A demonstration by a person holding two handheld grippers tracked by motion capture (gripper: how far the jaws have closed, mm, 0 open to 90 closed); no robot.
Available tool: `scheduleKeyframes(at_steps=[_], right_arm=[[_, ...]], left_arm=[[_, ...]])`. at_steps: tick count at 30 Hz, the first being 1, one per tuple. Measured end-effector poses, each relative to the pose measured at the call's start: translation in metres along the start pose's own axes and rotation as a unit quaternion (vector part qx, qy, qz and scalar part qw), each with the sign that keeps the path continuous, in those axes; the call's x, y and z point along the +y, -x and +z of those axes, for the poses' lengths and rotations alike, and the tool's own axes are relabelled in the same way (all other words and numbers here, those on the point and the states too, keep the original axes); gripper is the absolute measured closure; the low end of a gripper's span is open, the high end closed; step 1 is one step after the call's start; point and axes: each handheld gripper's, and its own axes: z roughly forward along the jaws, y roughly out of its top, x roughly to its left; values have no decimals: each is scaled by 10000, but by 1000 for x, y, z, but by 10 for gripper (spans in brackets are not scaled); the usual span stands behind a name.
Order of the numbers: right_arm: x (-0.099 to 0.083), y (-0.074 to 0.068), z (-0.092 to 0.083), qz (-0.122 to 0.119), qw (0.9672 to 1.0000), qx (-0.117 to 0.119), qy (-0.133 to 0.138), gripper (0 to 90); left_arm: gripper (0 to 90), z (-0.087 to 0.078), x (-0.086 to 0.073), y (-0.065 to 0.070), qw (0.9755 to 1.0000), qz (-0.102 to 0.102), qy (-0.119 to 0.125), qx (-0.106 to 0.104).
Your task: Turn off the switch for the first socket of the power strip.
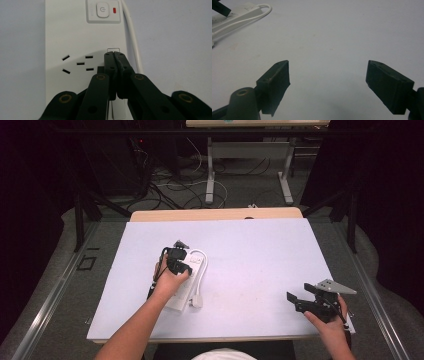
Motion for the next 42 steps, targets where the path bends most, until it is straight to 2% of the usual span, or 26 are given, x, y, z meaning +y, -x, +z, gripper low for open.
scheduleKeyframes(at_steps=[2,12,20,22,23,24,25,28,38,42], right_arm=[[0,0,0,7,10000,-8,-2,187],[0,0,0,6,10000,-3,-3,187],[0,0,0,-4,10000,29,-18,187],[0,0,0,9,10000,10,5,187],[0,0,0,9,10000,10,5,187],[0,0,0,7,10000,12,4,187],[0,0,-1,-3,10000,18,-56,187],[0,0,0,7,10000,9,10,187],[1,1,4,8,10000,66,-53,187],[1,1,4,-6,10000,71,-34,187]], left_arm=[[895,0,0,0,10000,-75,19,-7],[900,0,-1,-1,9999,-101,7,-38],[900,0,-2,-1,10000,-81,35,-16],[900,0,-2,-2,10000,-20,19,-18],[900,1,-2,-2,9999,-16,-103,-24],[900,2,-3,-2,9999,-62,-39,-85],[900,2,-3,-2,9998,-81,-83,-156],[900,2,-4,0,9999,-51,-51,-140],[900,2,-3,-2,9997,-116,-66,-192],[900,2,-3,0,9998,-117,-45,-139]])
